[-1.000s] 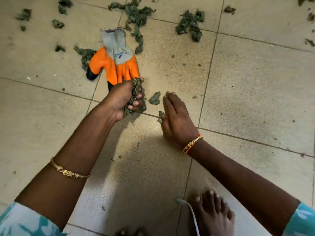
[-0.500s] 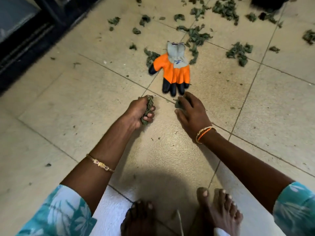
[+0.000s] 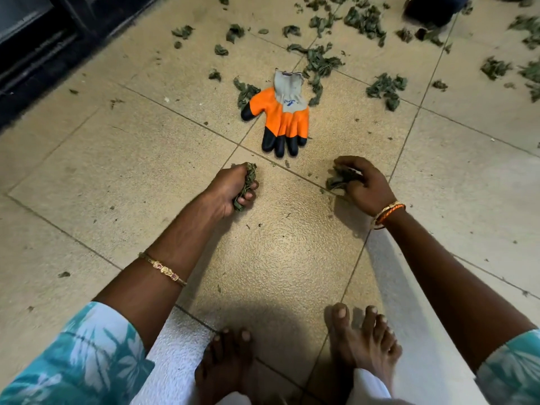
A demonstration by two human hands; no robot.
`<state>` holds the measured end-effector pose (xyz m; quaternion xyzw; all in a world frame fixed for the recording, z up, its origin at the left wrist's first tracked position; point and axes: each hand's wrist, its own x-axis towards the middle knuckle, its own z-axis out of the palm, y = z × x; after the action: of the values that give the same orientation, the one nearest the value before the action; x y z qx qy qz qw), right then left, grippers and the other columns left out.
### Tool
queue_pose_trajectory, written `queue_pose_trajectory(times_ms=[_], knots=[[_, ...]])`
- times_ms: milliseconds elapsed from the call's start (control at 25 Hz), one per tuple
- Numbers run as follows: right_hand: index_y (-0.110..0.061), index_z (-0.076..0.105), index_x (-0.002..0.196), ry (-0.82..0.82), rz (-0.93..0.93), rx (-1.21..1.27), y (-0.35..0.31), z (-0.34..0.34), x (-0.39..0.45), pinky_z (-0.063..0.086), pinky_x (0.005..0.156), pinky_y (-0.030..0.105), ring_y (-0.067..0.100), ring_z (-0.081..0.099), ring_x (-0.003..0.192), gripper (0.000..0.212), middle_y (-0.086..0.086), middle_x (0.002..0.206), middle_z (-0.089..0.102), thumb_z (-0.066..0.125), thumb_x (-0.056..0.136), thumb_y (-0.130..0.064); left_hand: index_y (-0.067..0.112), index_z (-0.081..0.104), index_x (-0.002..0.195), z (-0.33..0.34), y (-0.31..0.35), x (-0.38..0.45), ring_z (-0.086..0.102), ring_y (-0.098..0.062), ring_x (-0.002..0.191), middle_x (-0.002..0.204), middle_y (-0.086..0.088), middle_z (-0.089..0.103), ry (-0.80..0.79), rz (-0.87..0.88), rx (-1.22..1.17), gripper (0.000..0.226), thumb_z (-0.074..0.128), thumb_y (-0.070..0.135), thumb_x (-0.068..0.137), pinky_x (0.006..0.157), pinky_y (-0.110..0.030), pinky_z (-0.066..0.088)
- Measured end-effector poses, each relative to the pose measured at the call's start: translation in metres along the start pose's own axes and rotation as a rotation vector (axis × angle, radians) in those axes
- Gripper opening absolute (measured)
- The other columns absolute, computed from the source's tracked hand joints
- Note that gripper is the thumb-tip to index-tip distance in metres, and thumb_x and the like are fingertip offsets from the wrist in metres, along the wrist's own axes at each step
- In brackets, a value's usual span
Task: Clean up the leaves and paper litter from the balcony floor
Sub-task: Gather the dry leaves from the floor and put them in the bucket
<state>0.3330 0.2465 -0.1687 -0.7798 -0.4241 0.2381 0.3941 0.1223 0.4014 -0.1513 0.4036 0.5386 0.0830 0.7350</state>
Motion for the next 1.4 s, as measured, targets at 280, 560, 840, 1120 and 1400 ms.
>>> queue_pose_trajectory(times_ms=[280, 560, 840, 1120, 1400], knots=[[0.004, 0.052, 0.128, -0.19, -0.428, -0.572, 0.007, 0.043, -0.042, 0.038, 0.101, 0.056, 0.048, 0.045, 0.121, 0.047, 0.032, 0.131, 0.047, 0.037, 0.091, -0.021, 0.016, 0.046, 0.073, 0.014, -0.007, 0.006, 0.034, -0.007, 0.037, 0.055, 0.004, 0.046, -0.034, -0.009, 0.029, 0.027, 0.038, 0.021, 0.098, 0.032, -0.014, 0.019], [-0.001, 0.072, 0.093, 0.014, -0.534, -0.452, 0.005, 0.025, -0.078, 0.059, 0.07, 0.036, 0.028, 0.069, 0.089, 0.022, 0.012, 0.102, 0.07, 0.055, 0.088, -0.014, 0.016, 0.049, 0.073, 0.009, -0.013, 0.004, 0.035, -0.007, 0.04, 0.056, 0.004, 0.049, -0.005, -0.001, 0.076, 0.028, 0.038, 0.022, 0.098, 0.033, -0.015, 0.021], [-0.003, 0.07, 0.087, 0.146, 0.439, 0.854, -0.038, -0.015, -0.003, 0.057, 0.07, 0.02, 0.011, 0.07, 0.076, 0.019, 0.0, 0.075, 0.074, 0.06, 0.081, 0.011, 0.013, 0.046, 0.079, 0.042, -0.021, -0.014, 0.045, -0.009, 0.04, 0.053, 0.001, 0.051, -0.207, -0.156, -0.044, 0.028, 0.04, 0.03, 0.101, 0.028, -0.014, 0.026], [-0.006, 0.073, 0.094, 0.102, 0.061, 0.436, -0.082, 0.054, -0.022, 0.056, 0.083, 0.034, 0.013, 0.067, 0.088, 0.019, 0.004, 0.092, 0.072, 0.064, 0.081, 0.004, 0.01, 0.057, 0.087, 0.063, -0.017, -0.019, 0.061, -0.011, 0.047, 0.063, -0.004, 0.064, -0.19, -0.135, -0.282, 0.028, 0.04, 0.027, 0.101, 0.034, -0.014, 0.039], [-0.011, 0.058, 0.113, -0.114, -0.363, -0.033, -0.092, 0.079, -0.02, 0.048, 0.09, 0.031, 0.012, 0.062, 0.088, 0.032, 0.007, 0.103, 0.069, 0.041, 0.085, -0.006, 0.013, 0.059, 0.075, 0.034, -0.006, -0.007, 0.051, -0.011, 0.041, 0.056, 0.0, 0.056, -0.023, -0.079, -0.384, 0.038, 0.048, 0.042, 0.096, 0.037, -0.019, 0.037]])
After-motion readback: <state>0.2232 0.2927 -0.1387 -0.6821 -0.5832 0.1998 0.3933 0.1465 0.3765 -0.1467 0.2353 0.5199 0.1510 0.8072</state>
